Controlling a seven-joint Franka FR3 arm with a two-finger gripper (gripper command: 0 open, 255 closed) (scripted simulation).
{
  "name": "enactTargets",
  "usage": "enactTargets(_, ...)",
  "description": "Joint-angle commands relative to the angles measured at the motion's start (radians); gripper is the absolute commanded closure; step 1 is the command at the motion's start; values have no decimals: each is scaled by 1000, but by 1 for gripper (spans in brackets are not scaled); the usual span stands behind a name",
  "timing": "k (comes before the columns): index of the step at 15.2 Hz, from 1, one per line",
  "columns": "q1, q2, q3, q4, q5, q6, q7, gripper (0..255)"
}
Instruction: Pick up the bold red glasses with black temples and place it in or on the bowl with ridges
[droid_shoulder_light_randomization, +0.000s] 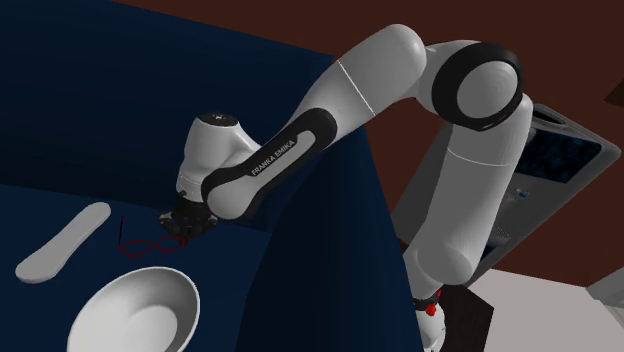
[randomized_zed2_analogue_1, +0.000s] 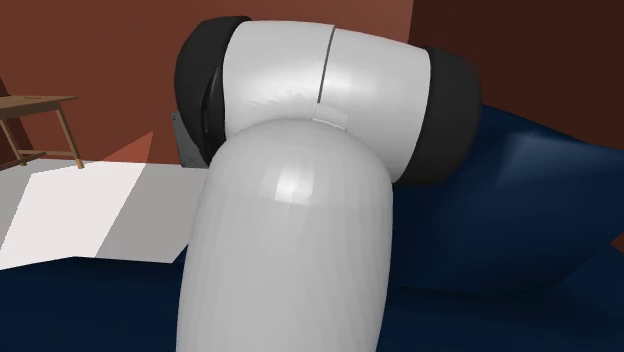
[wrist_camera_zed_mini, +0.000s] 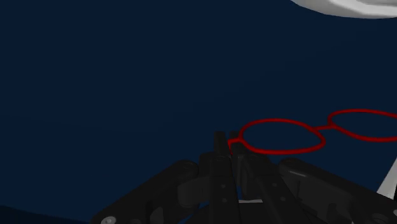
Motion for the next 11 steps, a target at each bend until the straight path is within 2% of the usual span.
enactTargets(1, -9, -21, 9, 6, 16, -26, -10, 255)
enactTargets(11, -37, -126, 38, 40, 88, -153, -45, 255)
